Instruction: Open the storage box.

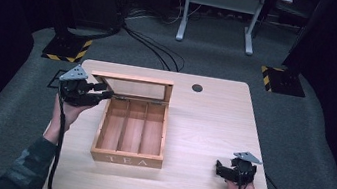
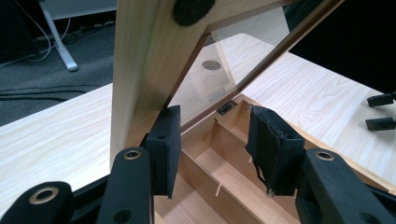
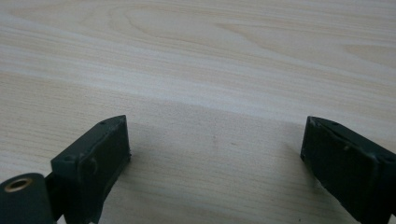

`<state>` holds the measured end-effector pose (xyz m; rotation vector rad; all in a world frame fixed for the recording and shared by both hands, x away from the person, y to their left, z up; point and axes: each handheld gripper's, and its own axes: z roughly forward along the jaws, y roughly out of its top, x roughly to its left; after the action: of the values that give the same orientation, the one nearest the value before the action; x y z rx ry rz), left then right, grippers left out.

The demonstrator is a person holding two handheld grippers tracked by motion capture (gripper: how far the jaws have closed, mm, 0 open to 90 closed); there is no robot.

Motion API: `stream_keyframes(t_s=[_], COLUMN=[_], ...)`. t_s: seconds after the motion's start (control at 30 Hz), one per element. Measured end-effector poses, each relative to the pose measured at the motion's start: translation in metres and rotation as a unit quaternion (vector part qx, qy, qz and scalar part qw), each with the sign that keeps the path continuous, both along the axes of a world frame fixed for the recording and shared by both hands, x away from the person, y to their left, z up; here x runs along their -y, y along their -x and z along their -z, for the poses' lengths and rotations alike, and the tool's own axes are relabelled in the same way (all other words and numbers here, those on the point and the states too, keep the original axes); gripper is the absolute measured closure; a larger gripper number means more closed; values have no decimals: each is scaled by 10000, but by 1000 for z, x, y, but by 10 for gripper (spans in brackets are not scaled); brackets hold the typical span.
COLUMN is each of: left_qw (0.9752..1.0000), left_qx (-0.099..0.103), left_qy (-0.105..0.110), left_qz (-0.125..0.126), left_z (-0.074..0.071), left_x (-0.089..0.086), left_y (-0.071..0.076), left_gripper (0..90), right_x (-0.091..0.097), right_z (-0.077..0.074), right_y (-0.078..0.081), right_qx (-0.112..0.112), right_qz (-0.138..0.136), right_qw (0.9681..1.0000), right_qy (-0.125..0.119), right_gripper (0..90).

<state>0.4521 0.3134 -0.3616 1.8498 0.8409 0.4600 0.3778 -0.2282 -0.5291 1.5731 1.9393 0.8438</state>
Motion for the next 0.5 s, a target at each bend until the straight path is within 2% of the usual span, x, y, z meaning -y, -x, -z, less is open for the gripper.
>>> stream_keyframes(t_s=[0.5], left_qw=[10000], left_qx=[-4], left_qy=[-14], left_qz=[5], left_z=[0], left_x=[0], left_y=[0], left_gripper=[543], right_x=[0], right_z=[0], right_y=[0], right_qx=[17], right_qz=[-23], right_qw=[10000], right_qy=[9], right_gripper=[75])
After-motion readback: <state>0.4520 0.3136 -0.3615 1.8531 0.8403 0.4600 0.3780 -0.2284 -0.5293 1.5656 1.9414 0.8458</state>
